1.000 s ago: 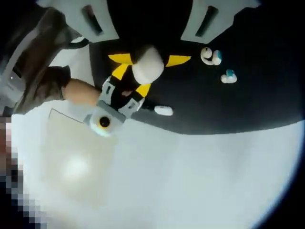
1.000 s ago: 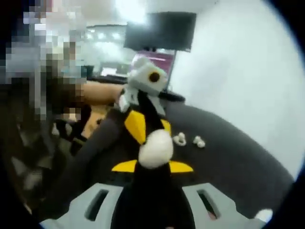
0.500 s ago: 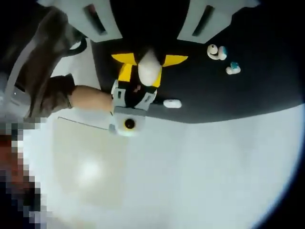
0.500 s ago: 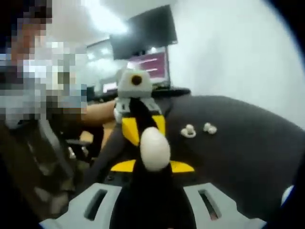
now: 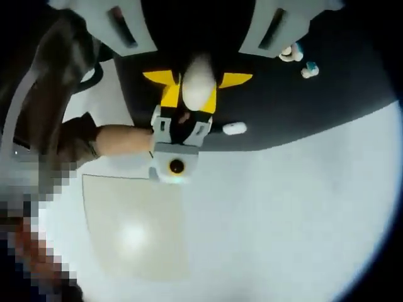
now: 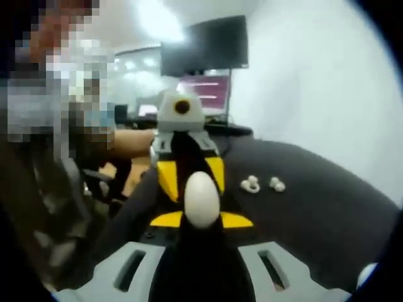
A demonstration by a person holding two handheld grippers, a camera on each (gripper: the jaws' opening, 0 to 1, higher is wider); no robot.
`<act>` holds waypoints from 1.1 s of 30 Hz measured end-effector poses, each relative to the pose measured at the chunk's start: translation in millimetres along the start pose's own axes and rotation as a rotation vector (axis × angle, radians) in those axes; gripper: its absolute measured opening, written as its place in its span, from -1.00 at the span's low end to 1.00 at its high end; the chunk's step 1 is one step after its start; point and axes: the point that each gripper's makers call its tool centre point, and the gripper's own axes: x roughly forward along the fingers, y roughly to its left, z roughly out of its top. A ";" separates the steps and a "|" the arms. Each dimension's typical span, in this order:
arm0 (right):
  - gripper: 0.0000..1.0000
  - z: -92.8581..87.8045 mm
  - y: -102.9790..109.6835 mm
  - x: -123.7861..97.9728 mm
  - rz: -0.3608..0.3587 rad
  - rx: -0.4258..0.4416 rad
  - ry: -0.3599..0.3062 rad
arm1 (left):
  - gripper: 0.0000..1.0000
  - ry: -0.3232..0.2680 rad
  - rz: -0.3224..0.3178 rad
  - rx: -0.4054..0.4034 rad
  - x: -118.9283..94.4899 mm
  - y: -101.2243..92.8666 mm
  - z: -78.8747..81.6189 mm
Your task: Pick up three earphones and place each one into its charging case using tactile feedback, ensure that each earphone is properly inserted and securely positioned inside the case.
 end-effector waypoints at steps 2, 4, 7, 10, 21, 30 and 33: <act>-0.57 0.1 -0.9 -0.3 -0.004 -0.006 -0.001 | -0.63 0.020 -0.019 -0.100 0.0 0.3 -1.4; -0.57 0.3 -0.4 -0.6 -0.009 -0.024 -0.006 | -0.63 0.030 -0.031 -0.144 0.1 4.1 -0.6; -0.57 -2.0 -1.9 -1.2 -0.018 -0.057 -0.002 | -0.63 0.039 -0.033 -0.167 1.7 5.5 -0.5; -0.57 -2.8 -0.6 -1.2 -0.016 -0.085 0.000 | -0.64 0.049 -0.058 -0.235 1.2 4.0 -1.3; -0.58 -1.7 2.1 0.0 -0.005 -0.138 -0.006 | -0.63 0.045 -0.080 -0.256 -2.2 3.2 -0.4; -0.59 0.2 2.8 0.2 -0.022 -0.205 -0.008 | -0.66 0.022 -0.139 -0.486 -3.5 2.0 7.4; -0.59 0.4 2.6 -0.1 -0.018 -0.214 -0.012 | -0.65 0.030 -0.135 -0.470 -3.1 -3.1 6.7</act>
